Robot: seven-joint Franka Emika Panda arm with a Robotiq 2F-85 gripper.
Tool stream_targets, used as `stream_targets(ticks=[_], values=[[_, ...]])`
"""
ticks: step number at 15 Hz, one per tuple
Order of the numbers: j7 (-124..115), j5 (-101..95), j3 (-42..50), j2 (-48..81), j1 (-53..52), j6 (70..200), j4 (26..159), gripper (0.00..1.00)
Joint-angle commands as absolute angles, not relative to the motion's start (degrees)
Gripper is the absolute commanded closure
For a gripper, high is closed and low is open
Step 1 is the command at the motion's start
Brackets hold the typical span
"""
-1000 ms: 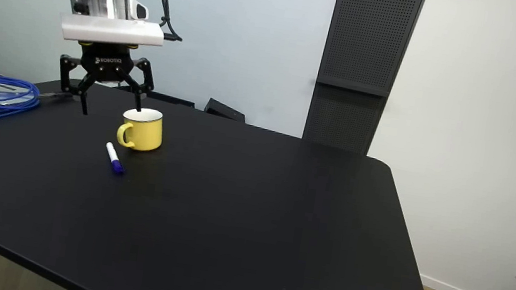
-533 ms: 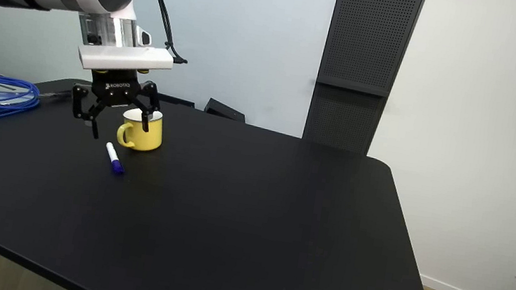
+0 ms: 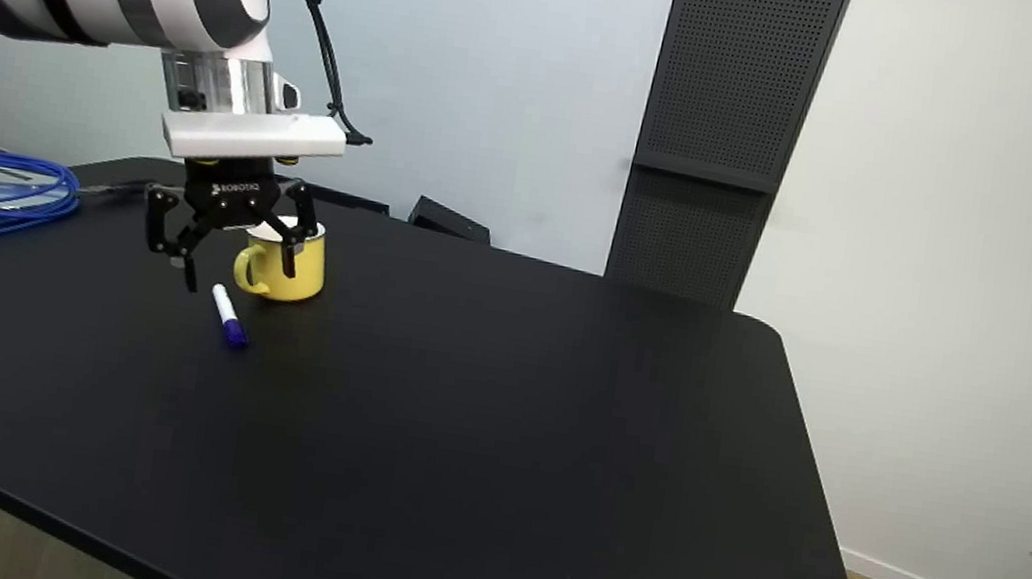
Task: Place the blue marker in the yellow mug
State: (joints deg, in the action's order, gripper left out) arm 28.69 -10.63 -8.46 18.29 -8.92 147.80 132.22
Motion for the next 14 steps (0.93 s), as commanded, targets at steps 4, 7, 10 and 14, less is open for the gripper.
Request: stream_targets(ticks=[4, 7, 10, 14], values=[[22.61, -19.09, -8.00, 21.79, -11.26, 146.58, 130.41, 0.00], [20.51, -21.41, -7.83, 23.85, -12.50, 146.28, 129.31, 0.00], [19.46, -22.35, -7.86, 25.29, -13.13, 146.25, 128.52, 0.00], [18.73, -22.81, -7.75, 26.78, -13.34, 146.49, 127.32, 0.29]])
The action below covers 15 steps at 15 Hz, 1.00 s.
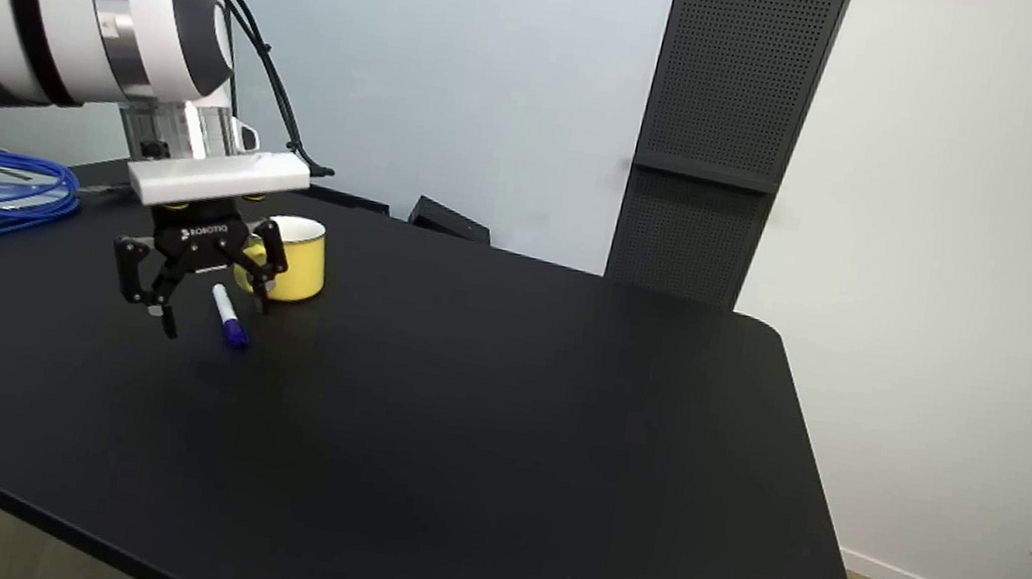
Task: Place the blue marker in the yellow mug
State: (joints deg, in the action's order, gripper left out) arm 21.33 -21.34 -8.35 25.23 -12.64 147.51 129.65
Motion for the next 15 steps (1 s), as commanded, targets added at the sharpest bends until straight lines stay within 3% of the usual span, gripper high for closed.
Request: stream_targets(ticks=[1, 10, 15], values=[[18.99, -22.54, -7.88, 27.06, -13.14, 146.51, 127.10, 0.37], [20.26, -21.46, -7.77, 29.21, -11.93, 146.32, 124.92, 0.98], [20.87, -21.13, -7.89, 29.74, -11.31, 146.00, 124.15, 0.96]])
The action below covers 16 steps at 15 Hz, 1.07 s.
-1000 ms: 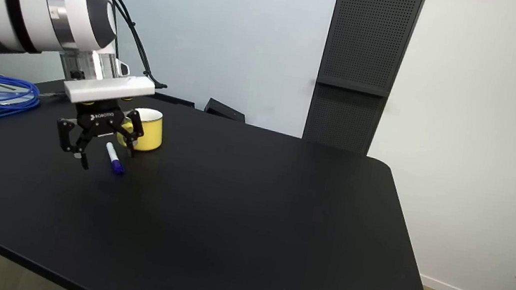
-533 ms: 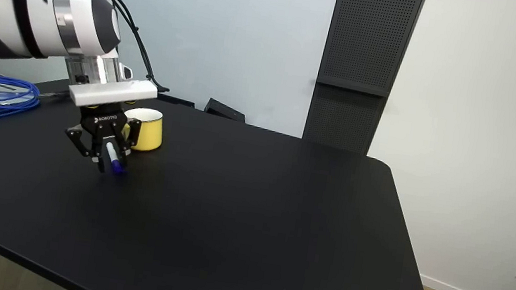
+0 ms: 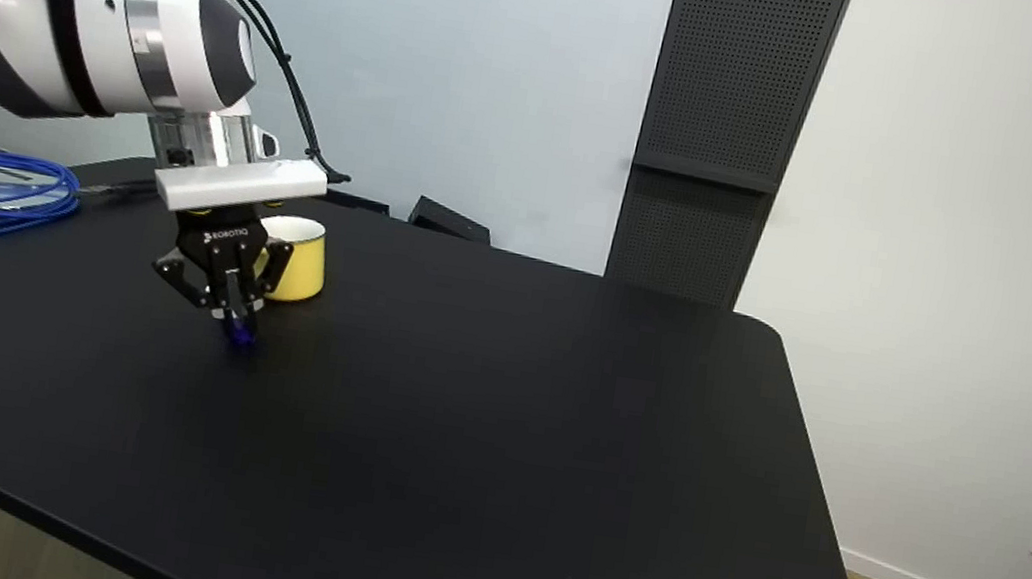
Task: Place the blue marker in the yellow mug
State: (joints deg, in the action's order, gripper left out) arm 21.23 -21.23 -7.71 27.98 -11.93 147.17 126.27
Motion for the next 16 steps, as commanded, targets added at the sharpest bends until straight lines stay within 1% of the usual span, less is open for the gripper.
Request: stream_targets(ticks=[1, 4, 8, 16], values=[[21.02, -21.04, -7.98, 29.68, -11.20, 145.91, 124.11, 0.96], [21.36, -20.94, -8.44, 27.86, -11.08, 145.87, 125.18, 0.96], [21.19, -20.98, -8.87, 24.42, -11.54, 142.71, 126.40, 0.96], [18.26, -22.79, -9.98, 12.28, -13.90, 127.36, 126.86, 0.96]])
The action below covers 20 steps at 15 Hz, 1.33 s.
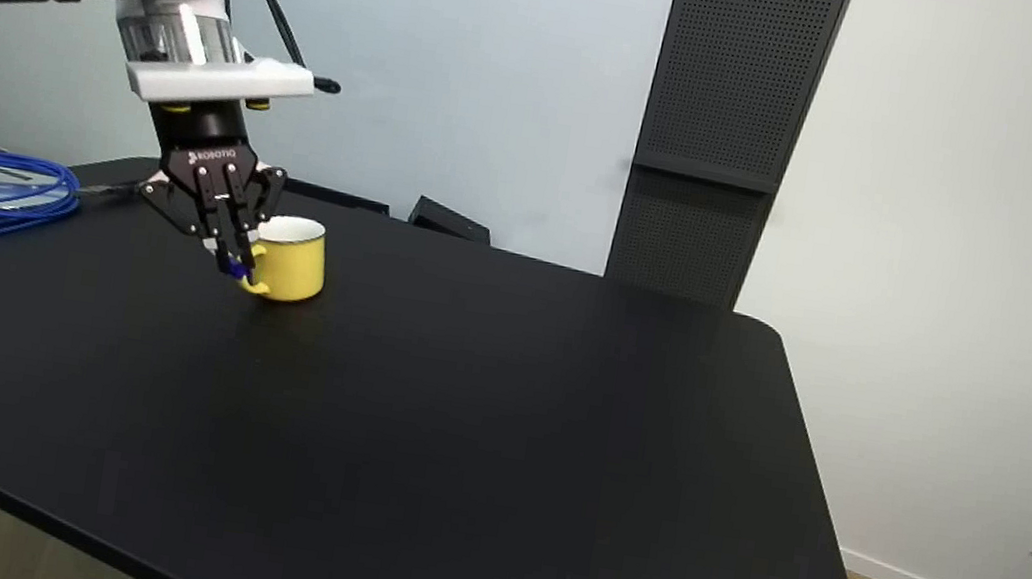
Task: Place the blue marker in the yellow mug
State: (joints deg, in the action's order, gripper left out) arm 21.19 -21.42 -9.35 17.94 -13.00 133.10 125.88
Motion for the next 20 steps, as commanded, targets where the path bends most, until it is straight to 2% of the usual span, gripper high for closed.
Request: stream_targets(ticks=[1, 7, 16, 17, 18, 20], values=[[17.78, -22.88, -10.24, 10.71, -14.09, 125.24, 126.70, 0.96], [13.81, -23.62, -10.48, 6.49, -13.50, 115.19, 122.93, 0.96], [12.01, -22.01, -9.12, 16.36, -11.81, 101.99, 110.32, 0.96], [13.22, -22.51, -9.53, 12.49, -11.60, 105.65, 115.28, 0.96], [13.43, -22.51, -9.46, 13.51, -11.50, 105.37, 114.53, 0.82], [13.46, -22.51, -9.55, 13.82, -11.51, 105.66, 114.69, 0.82]])
